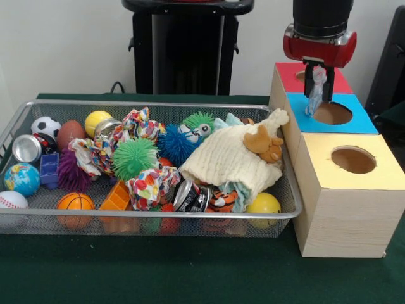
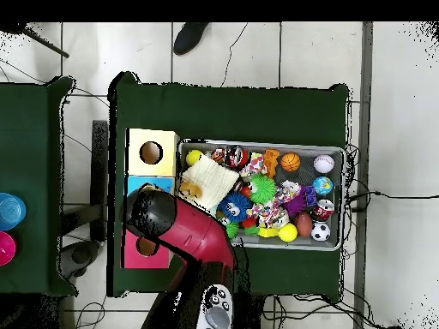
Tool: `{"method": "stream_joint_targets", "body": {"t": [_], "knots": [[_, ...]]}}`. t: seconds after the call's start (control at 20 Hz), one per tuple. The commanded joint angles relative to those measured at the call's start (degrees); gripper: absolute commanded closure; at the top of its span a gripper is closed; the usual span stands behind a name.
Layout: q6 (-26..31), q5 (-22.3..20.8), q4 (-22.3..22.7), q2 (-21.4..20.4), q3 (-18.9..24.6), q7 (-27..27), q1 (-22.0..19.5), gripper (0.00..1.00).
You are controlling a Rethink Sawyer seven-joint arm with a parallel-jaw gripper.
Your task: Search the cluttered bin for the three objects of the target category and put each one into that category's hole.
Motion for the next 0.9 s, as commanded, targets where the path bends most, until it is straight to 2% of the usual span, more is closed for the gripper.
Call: {"method": "stream_joint_targets", "body": {"t": [0.05, 0.3, 0.9], "knots": [[-2.96, -0.72, 4.46, 3.36, 4.31, 9.74, -1.86, 1.0], [-4.57, 0.8, 5.73, 2.61, 5.97, 9.87, -2.21, 1.0], [-7.35, 1.95, 5.61, 3.17, 8.1, 12.06, -1.3, 1.0]]}}
